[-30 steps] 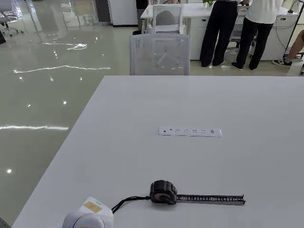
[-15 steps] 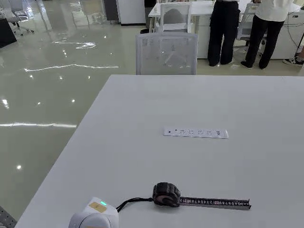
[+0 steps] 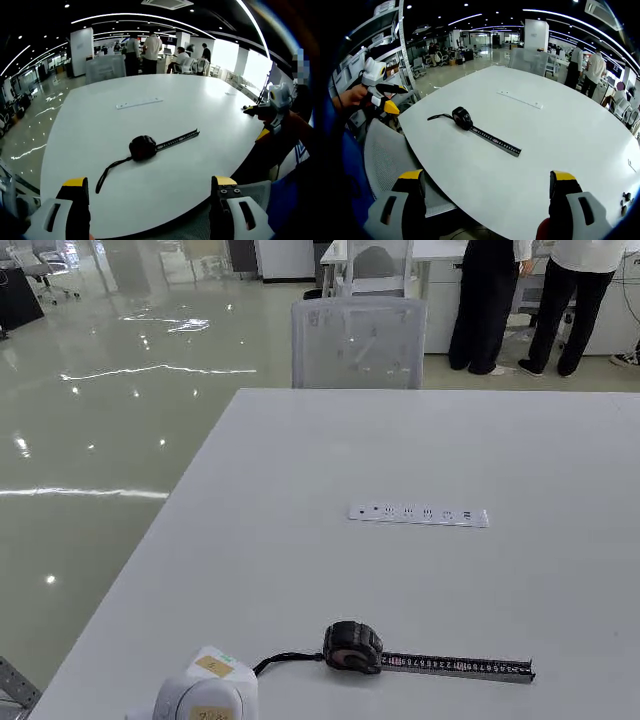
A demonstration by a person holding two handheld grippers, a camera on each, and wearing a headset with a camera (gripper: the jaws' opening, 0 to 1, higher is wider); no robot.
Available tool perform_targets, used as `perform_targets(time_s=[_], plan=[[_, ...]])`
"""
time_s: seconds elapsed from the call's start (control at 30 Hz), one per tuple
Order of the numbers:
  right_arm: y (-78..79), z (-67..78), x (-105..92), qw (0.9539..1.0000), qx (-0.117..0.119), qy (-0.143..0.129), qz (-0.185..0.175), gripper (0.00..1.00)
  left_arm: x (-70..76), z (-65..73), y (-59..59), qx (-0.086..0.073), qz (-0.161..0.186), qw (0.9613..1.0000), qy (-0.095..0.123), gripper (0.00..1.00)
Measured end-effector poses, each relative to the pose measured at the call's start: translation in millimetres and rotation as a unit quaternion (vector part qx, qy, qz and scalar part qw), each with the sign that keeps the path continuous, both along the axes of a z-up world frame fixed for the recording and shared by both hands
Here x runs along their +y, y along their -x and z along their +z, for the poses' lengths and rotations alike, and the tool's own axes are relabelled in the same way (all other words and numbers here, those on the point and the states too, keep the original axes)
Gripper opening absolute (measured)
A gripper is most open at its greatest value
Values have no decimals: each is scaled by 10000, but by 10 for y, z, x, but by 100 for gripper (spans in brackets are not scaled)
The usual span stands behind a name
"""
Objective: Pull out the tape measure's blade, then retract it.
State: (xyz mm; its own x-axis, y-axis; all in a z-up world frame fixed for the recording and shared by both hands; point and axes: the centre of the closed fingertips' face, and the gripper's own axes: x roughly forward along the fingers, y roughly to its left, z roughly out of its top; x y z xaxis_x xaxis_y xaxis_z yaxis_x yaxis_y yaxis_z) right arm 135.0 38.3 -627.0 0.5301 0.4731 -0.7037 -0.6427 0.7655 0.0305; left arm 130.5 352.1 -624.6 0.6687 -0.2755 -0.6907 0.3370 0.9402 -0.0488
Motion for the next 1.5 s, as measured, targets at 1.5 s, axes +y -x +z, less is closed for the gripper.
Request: perform_targets(time_s=[1.5], plan=[[-367,-365,147,9981,283,160,516,97,-97,-215,-406,94,191,9998,-21,97]])
